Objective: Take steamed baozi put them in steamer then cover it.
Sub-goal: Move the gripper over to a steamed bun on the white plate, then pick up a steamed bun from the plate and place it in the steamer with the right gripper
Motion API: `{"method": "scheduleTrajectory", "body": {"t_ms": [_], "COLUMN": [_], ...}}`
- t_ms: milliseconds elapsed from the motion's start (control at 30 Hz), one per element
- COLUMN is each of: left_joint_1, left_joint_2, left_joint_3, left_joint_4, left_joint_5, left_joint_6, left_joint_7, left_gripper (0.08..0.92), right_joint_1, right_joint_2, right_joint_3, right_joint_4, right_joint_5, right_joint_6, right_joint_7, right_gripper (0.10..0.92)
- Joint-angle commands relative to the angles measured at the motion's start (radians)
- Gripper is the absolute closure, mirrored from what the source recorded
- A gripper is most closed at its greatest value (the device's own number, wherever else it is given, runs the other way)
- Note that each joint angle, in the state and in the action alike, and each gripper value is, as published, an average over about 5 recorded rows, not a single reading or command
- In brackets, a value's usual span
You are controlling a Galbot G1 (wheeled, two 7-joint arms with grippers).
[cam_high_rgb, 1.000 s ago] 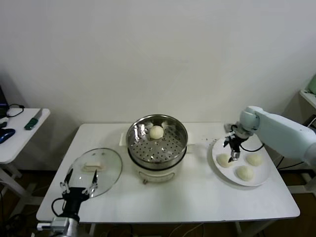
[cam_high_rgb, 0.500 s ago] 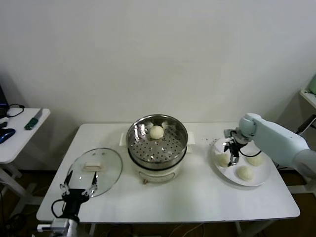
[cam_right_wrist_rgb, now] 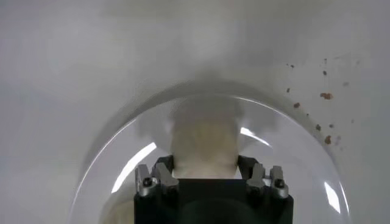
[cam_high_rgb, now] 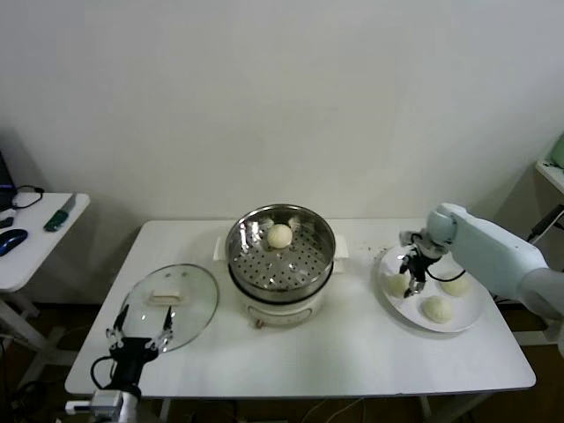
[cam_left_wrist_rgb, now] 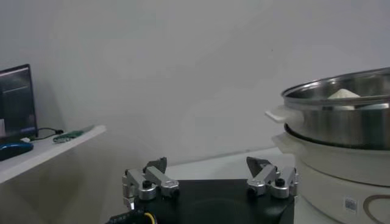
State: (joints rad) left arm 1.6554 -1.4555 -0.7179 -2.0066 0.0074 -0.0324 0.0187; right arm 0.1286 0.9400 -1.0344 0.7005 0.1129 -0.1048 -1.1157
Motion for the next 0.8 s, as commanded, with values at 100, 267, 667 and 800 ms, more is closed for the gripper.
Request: {"method": "scheduleTrajectory", "body": {"t_ms": [100, 267, 667, 800], "left_joint_1": [0.001, 0.006, 0.014, 0.017], "left_joint_2": [-0.001, -0.001, -0.001, 0.0], "left_joint_3": [0.0, 0.0, 0.02, 0.033], "left_joint_4": [-0.006, -0.009, -0.022, -0.027], "left_joint_5": [0.001, 0.002, 0.005, 0.009], "left_joint_6": [0.003, 0.004, 0.003, 0.002], "left_joint_7": [-0.001, -0.003, -0.001, 0.001], "left_gripper": [0.177, 0.177, 0.177, 0.177], "right_joint_1": [0.046, 0.185, 0.62, 0.67], "right_joint_2": [-0.007, -0.027, 0.051, 0.123], "right_joint_3": [-0.032, -0.151, -0.513, -0.53], "right_joint_4": [0.011, 0.045, 0.124, 0.157], "right_joint_5": [0.076, 0.264, 0.662, 0.748], "right_joint_6": [-0.006, -0.048, -0.08, -0.114], "right_joint_7": [-0.004, -0.002, -0.015, -0.008], "right_gripper": [0.345, 0.344, 0.338, 0.338]}}
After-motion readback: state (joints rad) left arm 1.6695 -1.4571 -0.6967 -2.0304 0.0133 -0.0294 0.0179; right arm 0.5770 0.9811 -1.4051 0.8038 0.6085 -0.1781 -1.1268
